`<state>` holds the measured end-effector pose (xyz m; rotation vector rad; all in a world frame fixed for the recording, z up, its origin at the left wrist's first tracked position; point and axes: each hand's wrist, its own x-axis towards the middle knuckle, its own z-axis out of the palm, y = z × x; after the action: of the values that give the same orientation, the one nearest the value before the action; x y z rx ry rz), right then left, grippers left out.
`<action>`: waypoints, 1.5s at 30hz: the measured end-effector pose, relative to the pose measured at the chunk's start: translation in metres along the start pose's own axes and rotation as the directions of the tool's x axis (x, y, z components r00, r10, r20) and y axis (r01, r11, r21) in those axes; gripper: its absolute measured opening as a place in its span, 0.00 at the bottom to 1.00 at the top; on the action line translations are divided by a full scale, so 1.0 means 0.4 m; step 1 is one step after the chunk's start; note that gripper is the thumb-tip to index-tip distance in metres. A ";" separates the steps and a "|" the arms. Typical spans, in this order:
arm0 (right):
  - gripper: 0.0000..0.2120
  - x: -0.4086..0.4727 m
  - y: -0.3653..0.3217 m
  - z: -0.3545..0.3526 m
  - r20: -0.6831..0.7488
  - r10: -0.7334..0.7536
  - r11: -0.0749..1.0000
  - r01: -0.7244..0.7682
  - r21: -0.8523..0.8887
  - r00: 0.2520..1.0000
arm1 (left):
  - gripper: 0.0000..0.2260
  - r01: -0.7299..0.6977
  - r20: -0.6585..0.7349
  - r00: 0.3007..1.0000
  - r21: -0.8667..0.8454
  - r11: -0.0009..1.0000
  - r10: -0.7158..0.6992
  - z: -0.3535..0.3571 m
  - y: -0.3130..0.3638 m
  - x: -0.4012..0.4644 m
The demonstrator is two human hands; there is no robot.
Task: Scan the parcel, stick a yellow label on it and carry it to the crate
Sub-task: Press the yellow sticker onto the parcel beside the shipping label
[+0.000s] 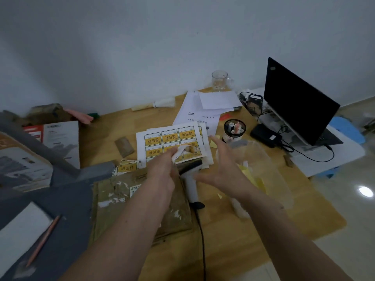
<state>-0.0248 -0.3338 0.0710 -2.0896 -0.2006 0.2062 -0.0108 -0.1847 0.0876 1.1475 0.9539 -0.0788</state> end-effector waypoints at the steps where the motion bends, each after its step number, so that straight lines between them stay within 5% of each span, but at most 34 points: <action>1: 0.45 0.000 -0.023 0.027 -0.036 -0.049 0.999 0.049 0.003 0.998 | 0.08 0.041 -0.037 0.998 -0.034 0.999 -0.042 -0.011 0.007 -0.001; 5: 0.28 0.001 -0.100 0.113 -0.256 -0.140 0.983 0.166 0.083 0.957 | 0.07 0.080 -0.099 0.991 -0.085 0.993 -0.088 -0.069 0.021 -0.011; 12: 0.06 0.010 -0.162 0.254 -0.279 -0.152 0.969 0.198 0.145 0.948 | 0.07 0.040 -0.210 0.974 -0.192 0.981 -0.081 -0.209 0.038 -0.015; 18: 0.07 -0.005 -0.198 0.343 -0.193 -0.333 0.940 0.340 0.006 0.923 | 0.11 0.085 -0.183 0.966 -0.441 0.894 -0.182 -0.371 0.080 0.027; 21: 0.11 0.009 -0.221 0.336 -0.259 -0.152 0.973 0.190 0.128 0.954 | 0.13 -0.001 -0.236 0.956 -0.599 0.801 -0.175 -0.502 0.108 0.066; 25: 0.08 0.048 -0.253 0.323 -0.082 0.080 0.983 -0.065 0.174 0.993 | 0.10 -0.230 -0.318 0.942 -0.381 0.895 0.107 -0.590 0.135 0.080; 28: 0.12 0.045 -0.287 0.361 0.032 0.119 0.972 -0.123 0.199 0.992 | 0.17 -0.389 0.039 0.921 0.070 0.919 0.387 -0.549 0.127 0.026; 32: 0.11 0.045 -0.306 0.399 0.041 0.169 0.961 -0.174 0.213 0.985 | 0.38 -0.520 0.337 0.853 0.473 0.712 0.399 -0.534 0.079 0.000; 35: 0.12 0.040 -0.307 0.420 0.063 0.217 0.946 -0.225 0.231 0.974 | 0.37 -0.591 0.343 0.807 0.481 0.648 0.481 -0.540 0.052 0.020; 41: 0.05 0.034 -0.294 0.437 0.103 0.223 0.953 -0.239 0.185 0.969 | 0.25 -0.562 0.362 0.820 0.359 0.745 0.444 -0.576 0.049 0.051; 45: 0.08 0.034 -0.278 0.461 0.167 0.234 0.947 -0.264 0.183 0.958 | 0.15 -0.538 0.234 0.843 0.371 0.757 0.485 -0.583 0.034 0.072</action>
<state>-0.0601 -0.1210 0.0743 -1.8923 0.0021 0.5106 -0.1256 0.0188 0.0598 1.7622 0.4846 0.0946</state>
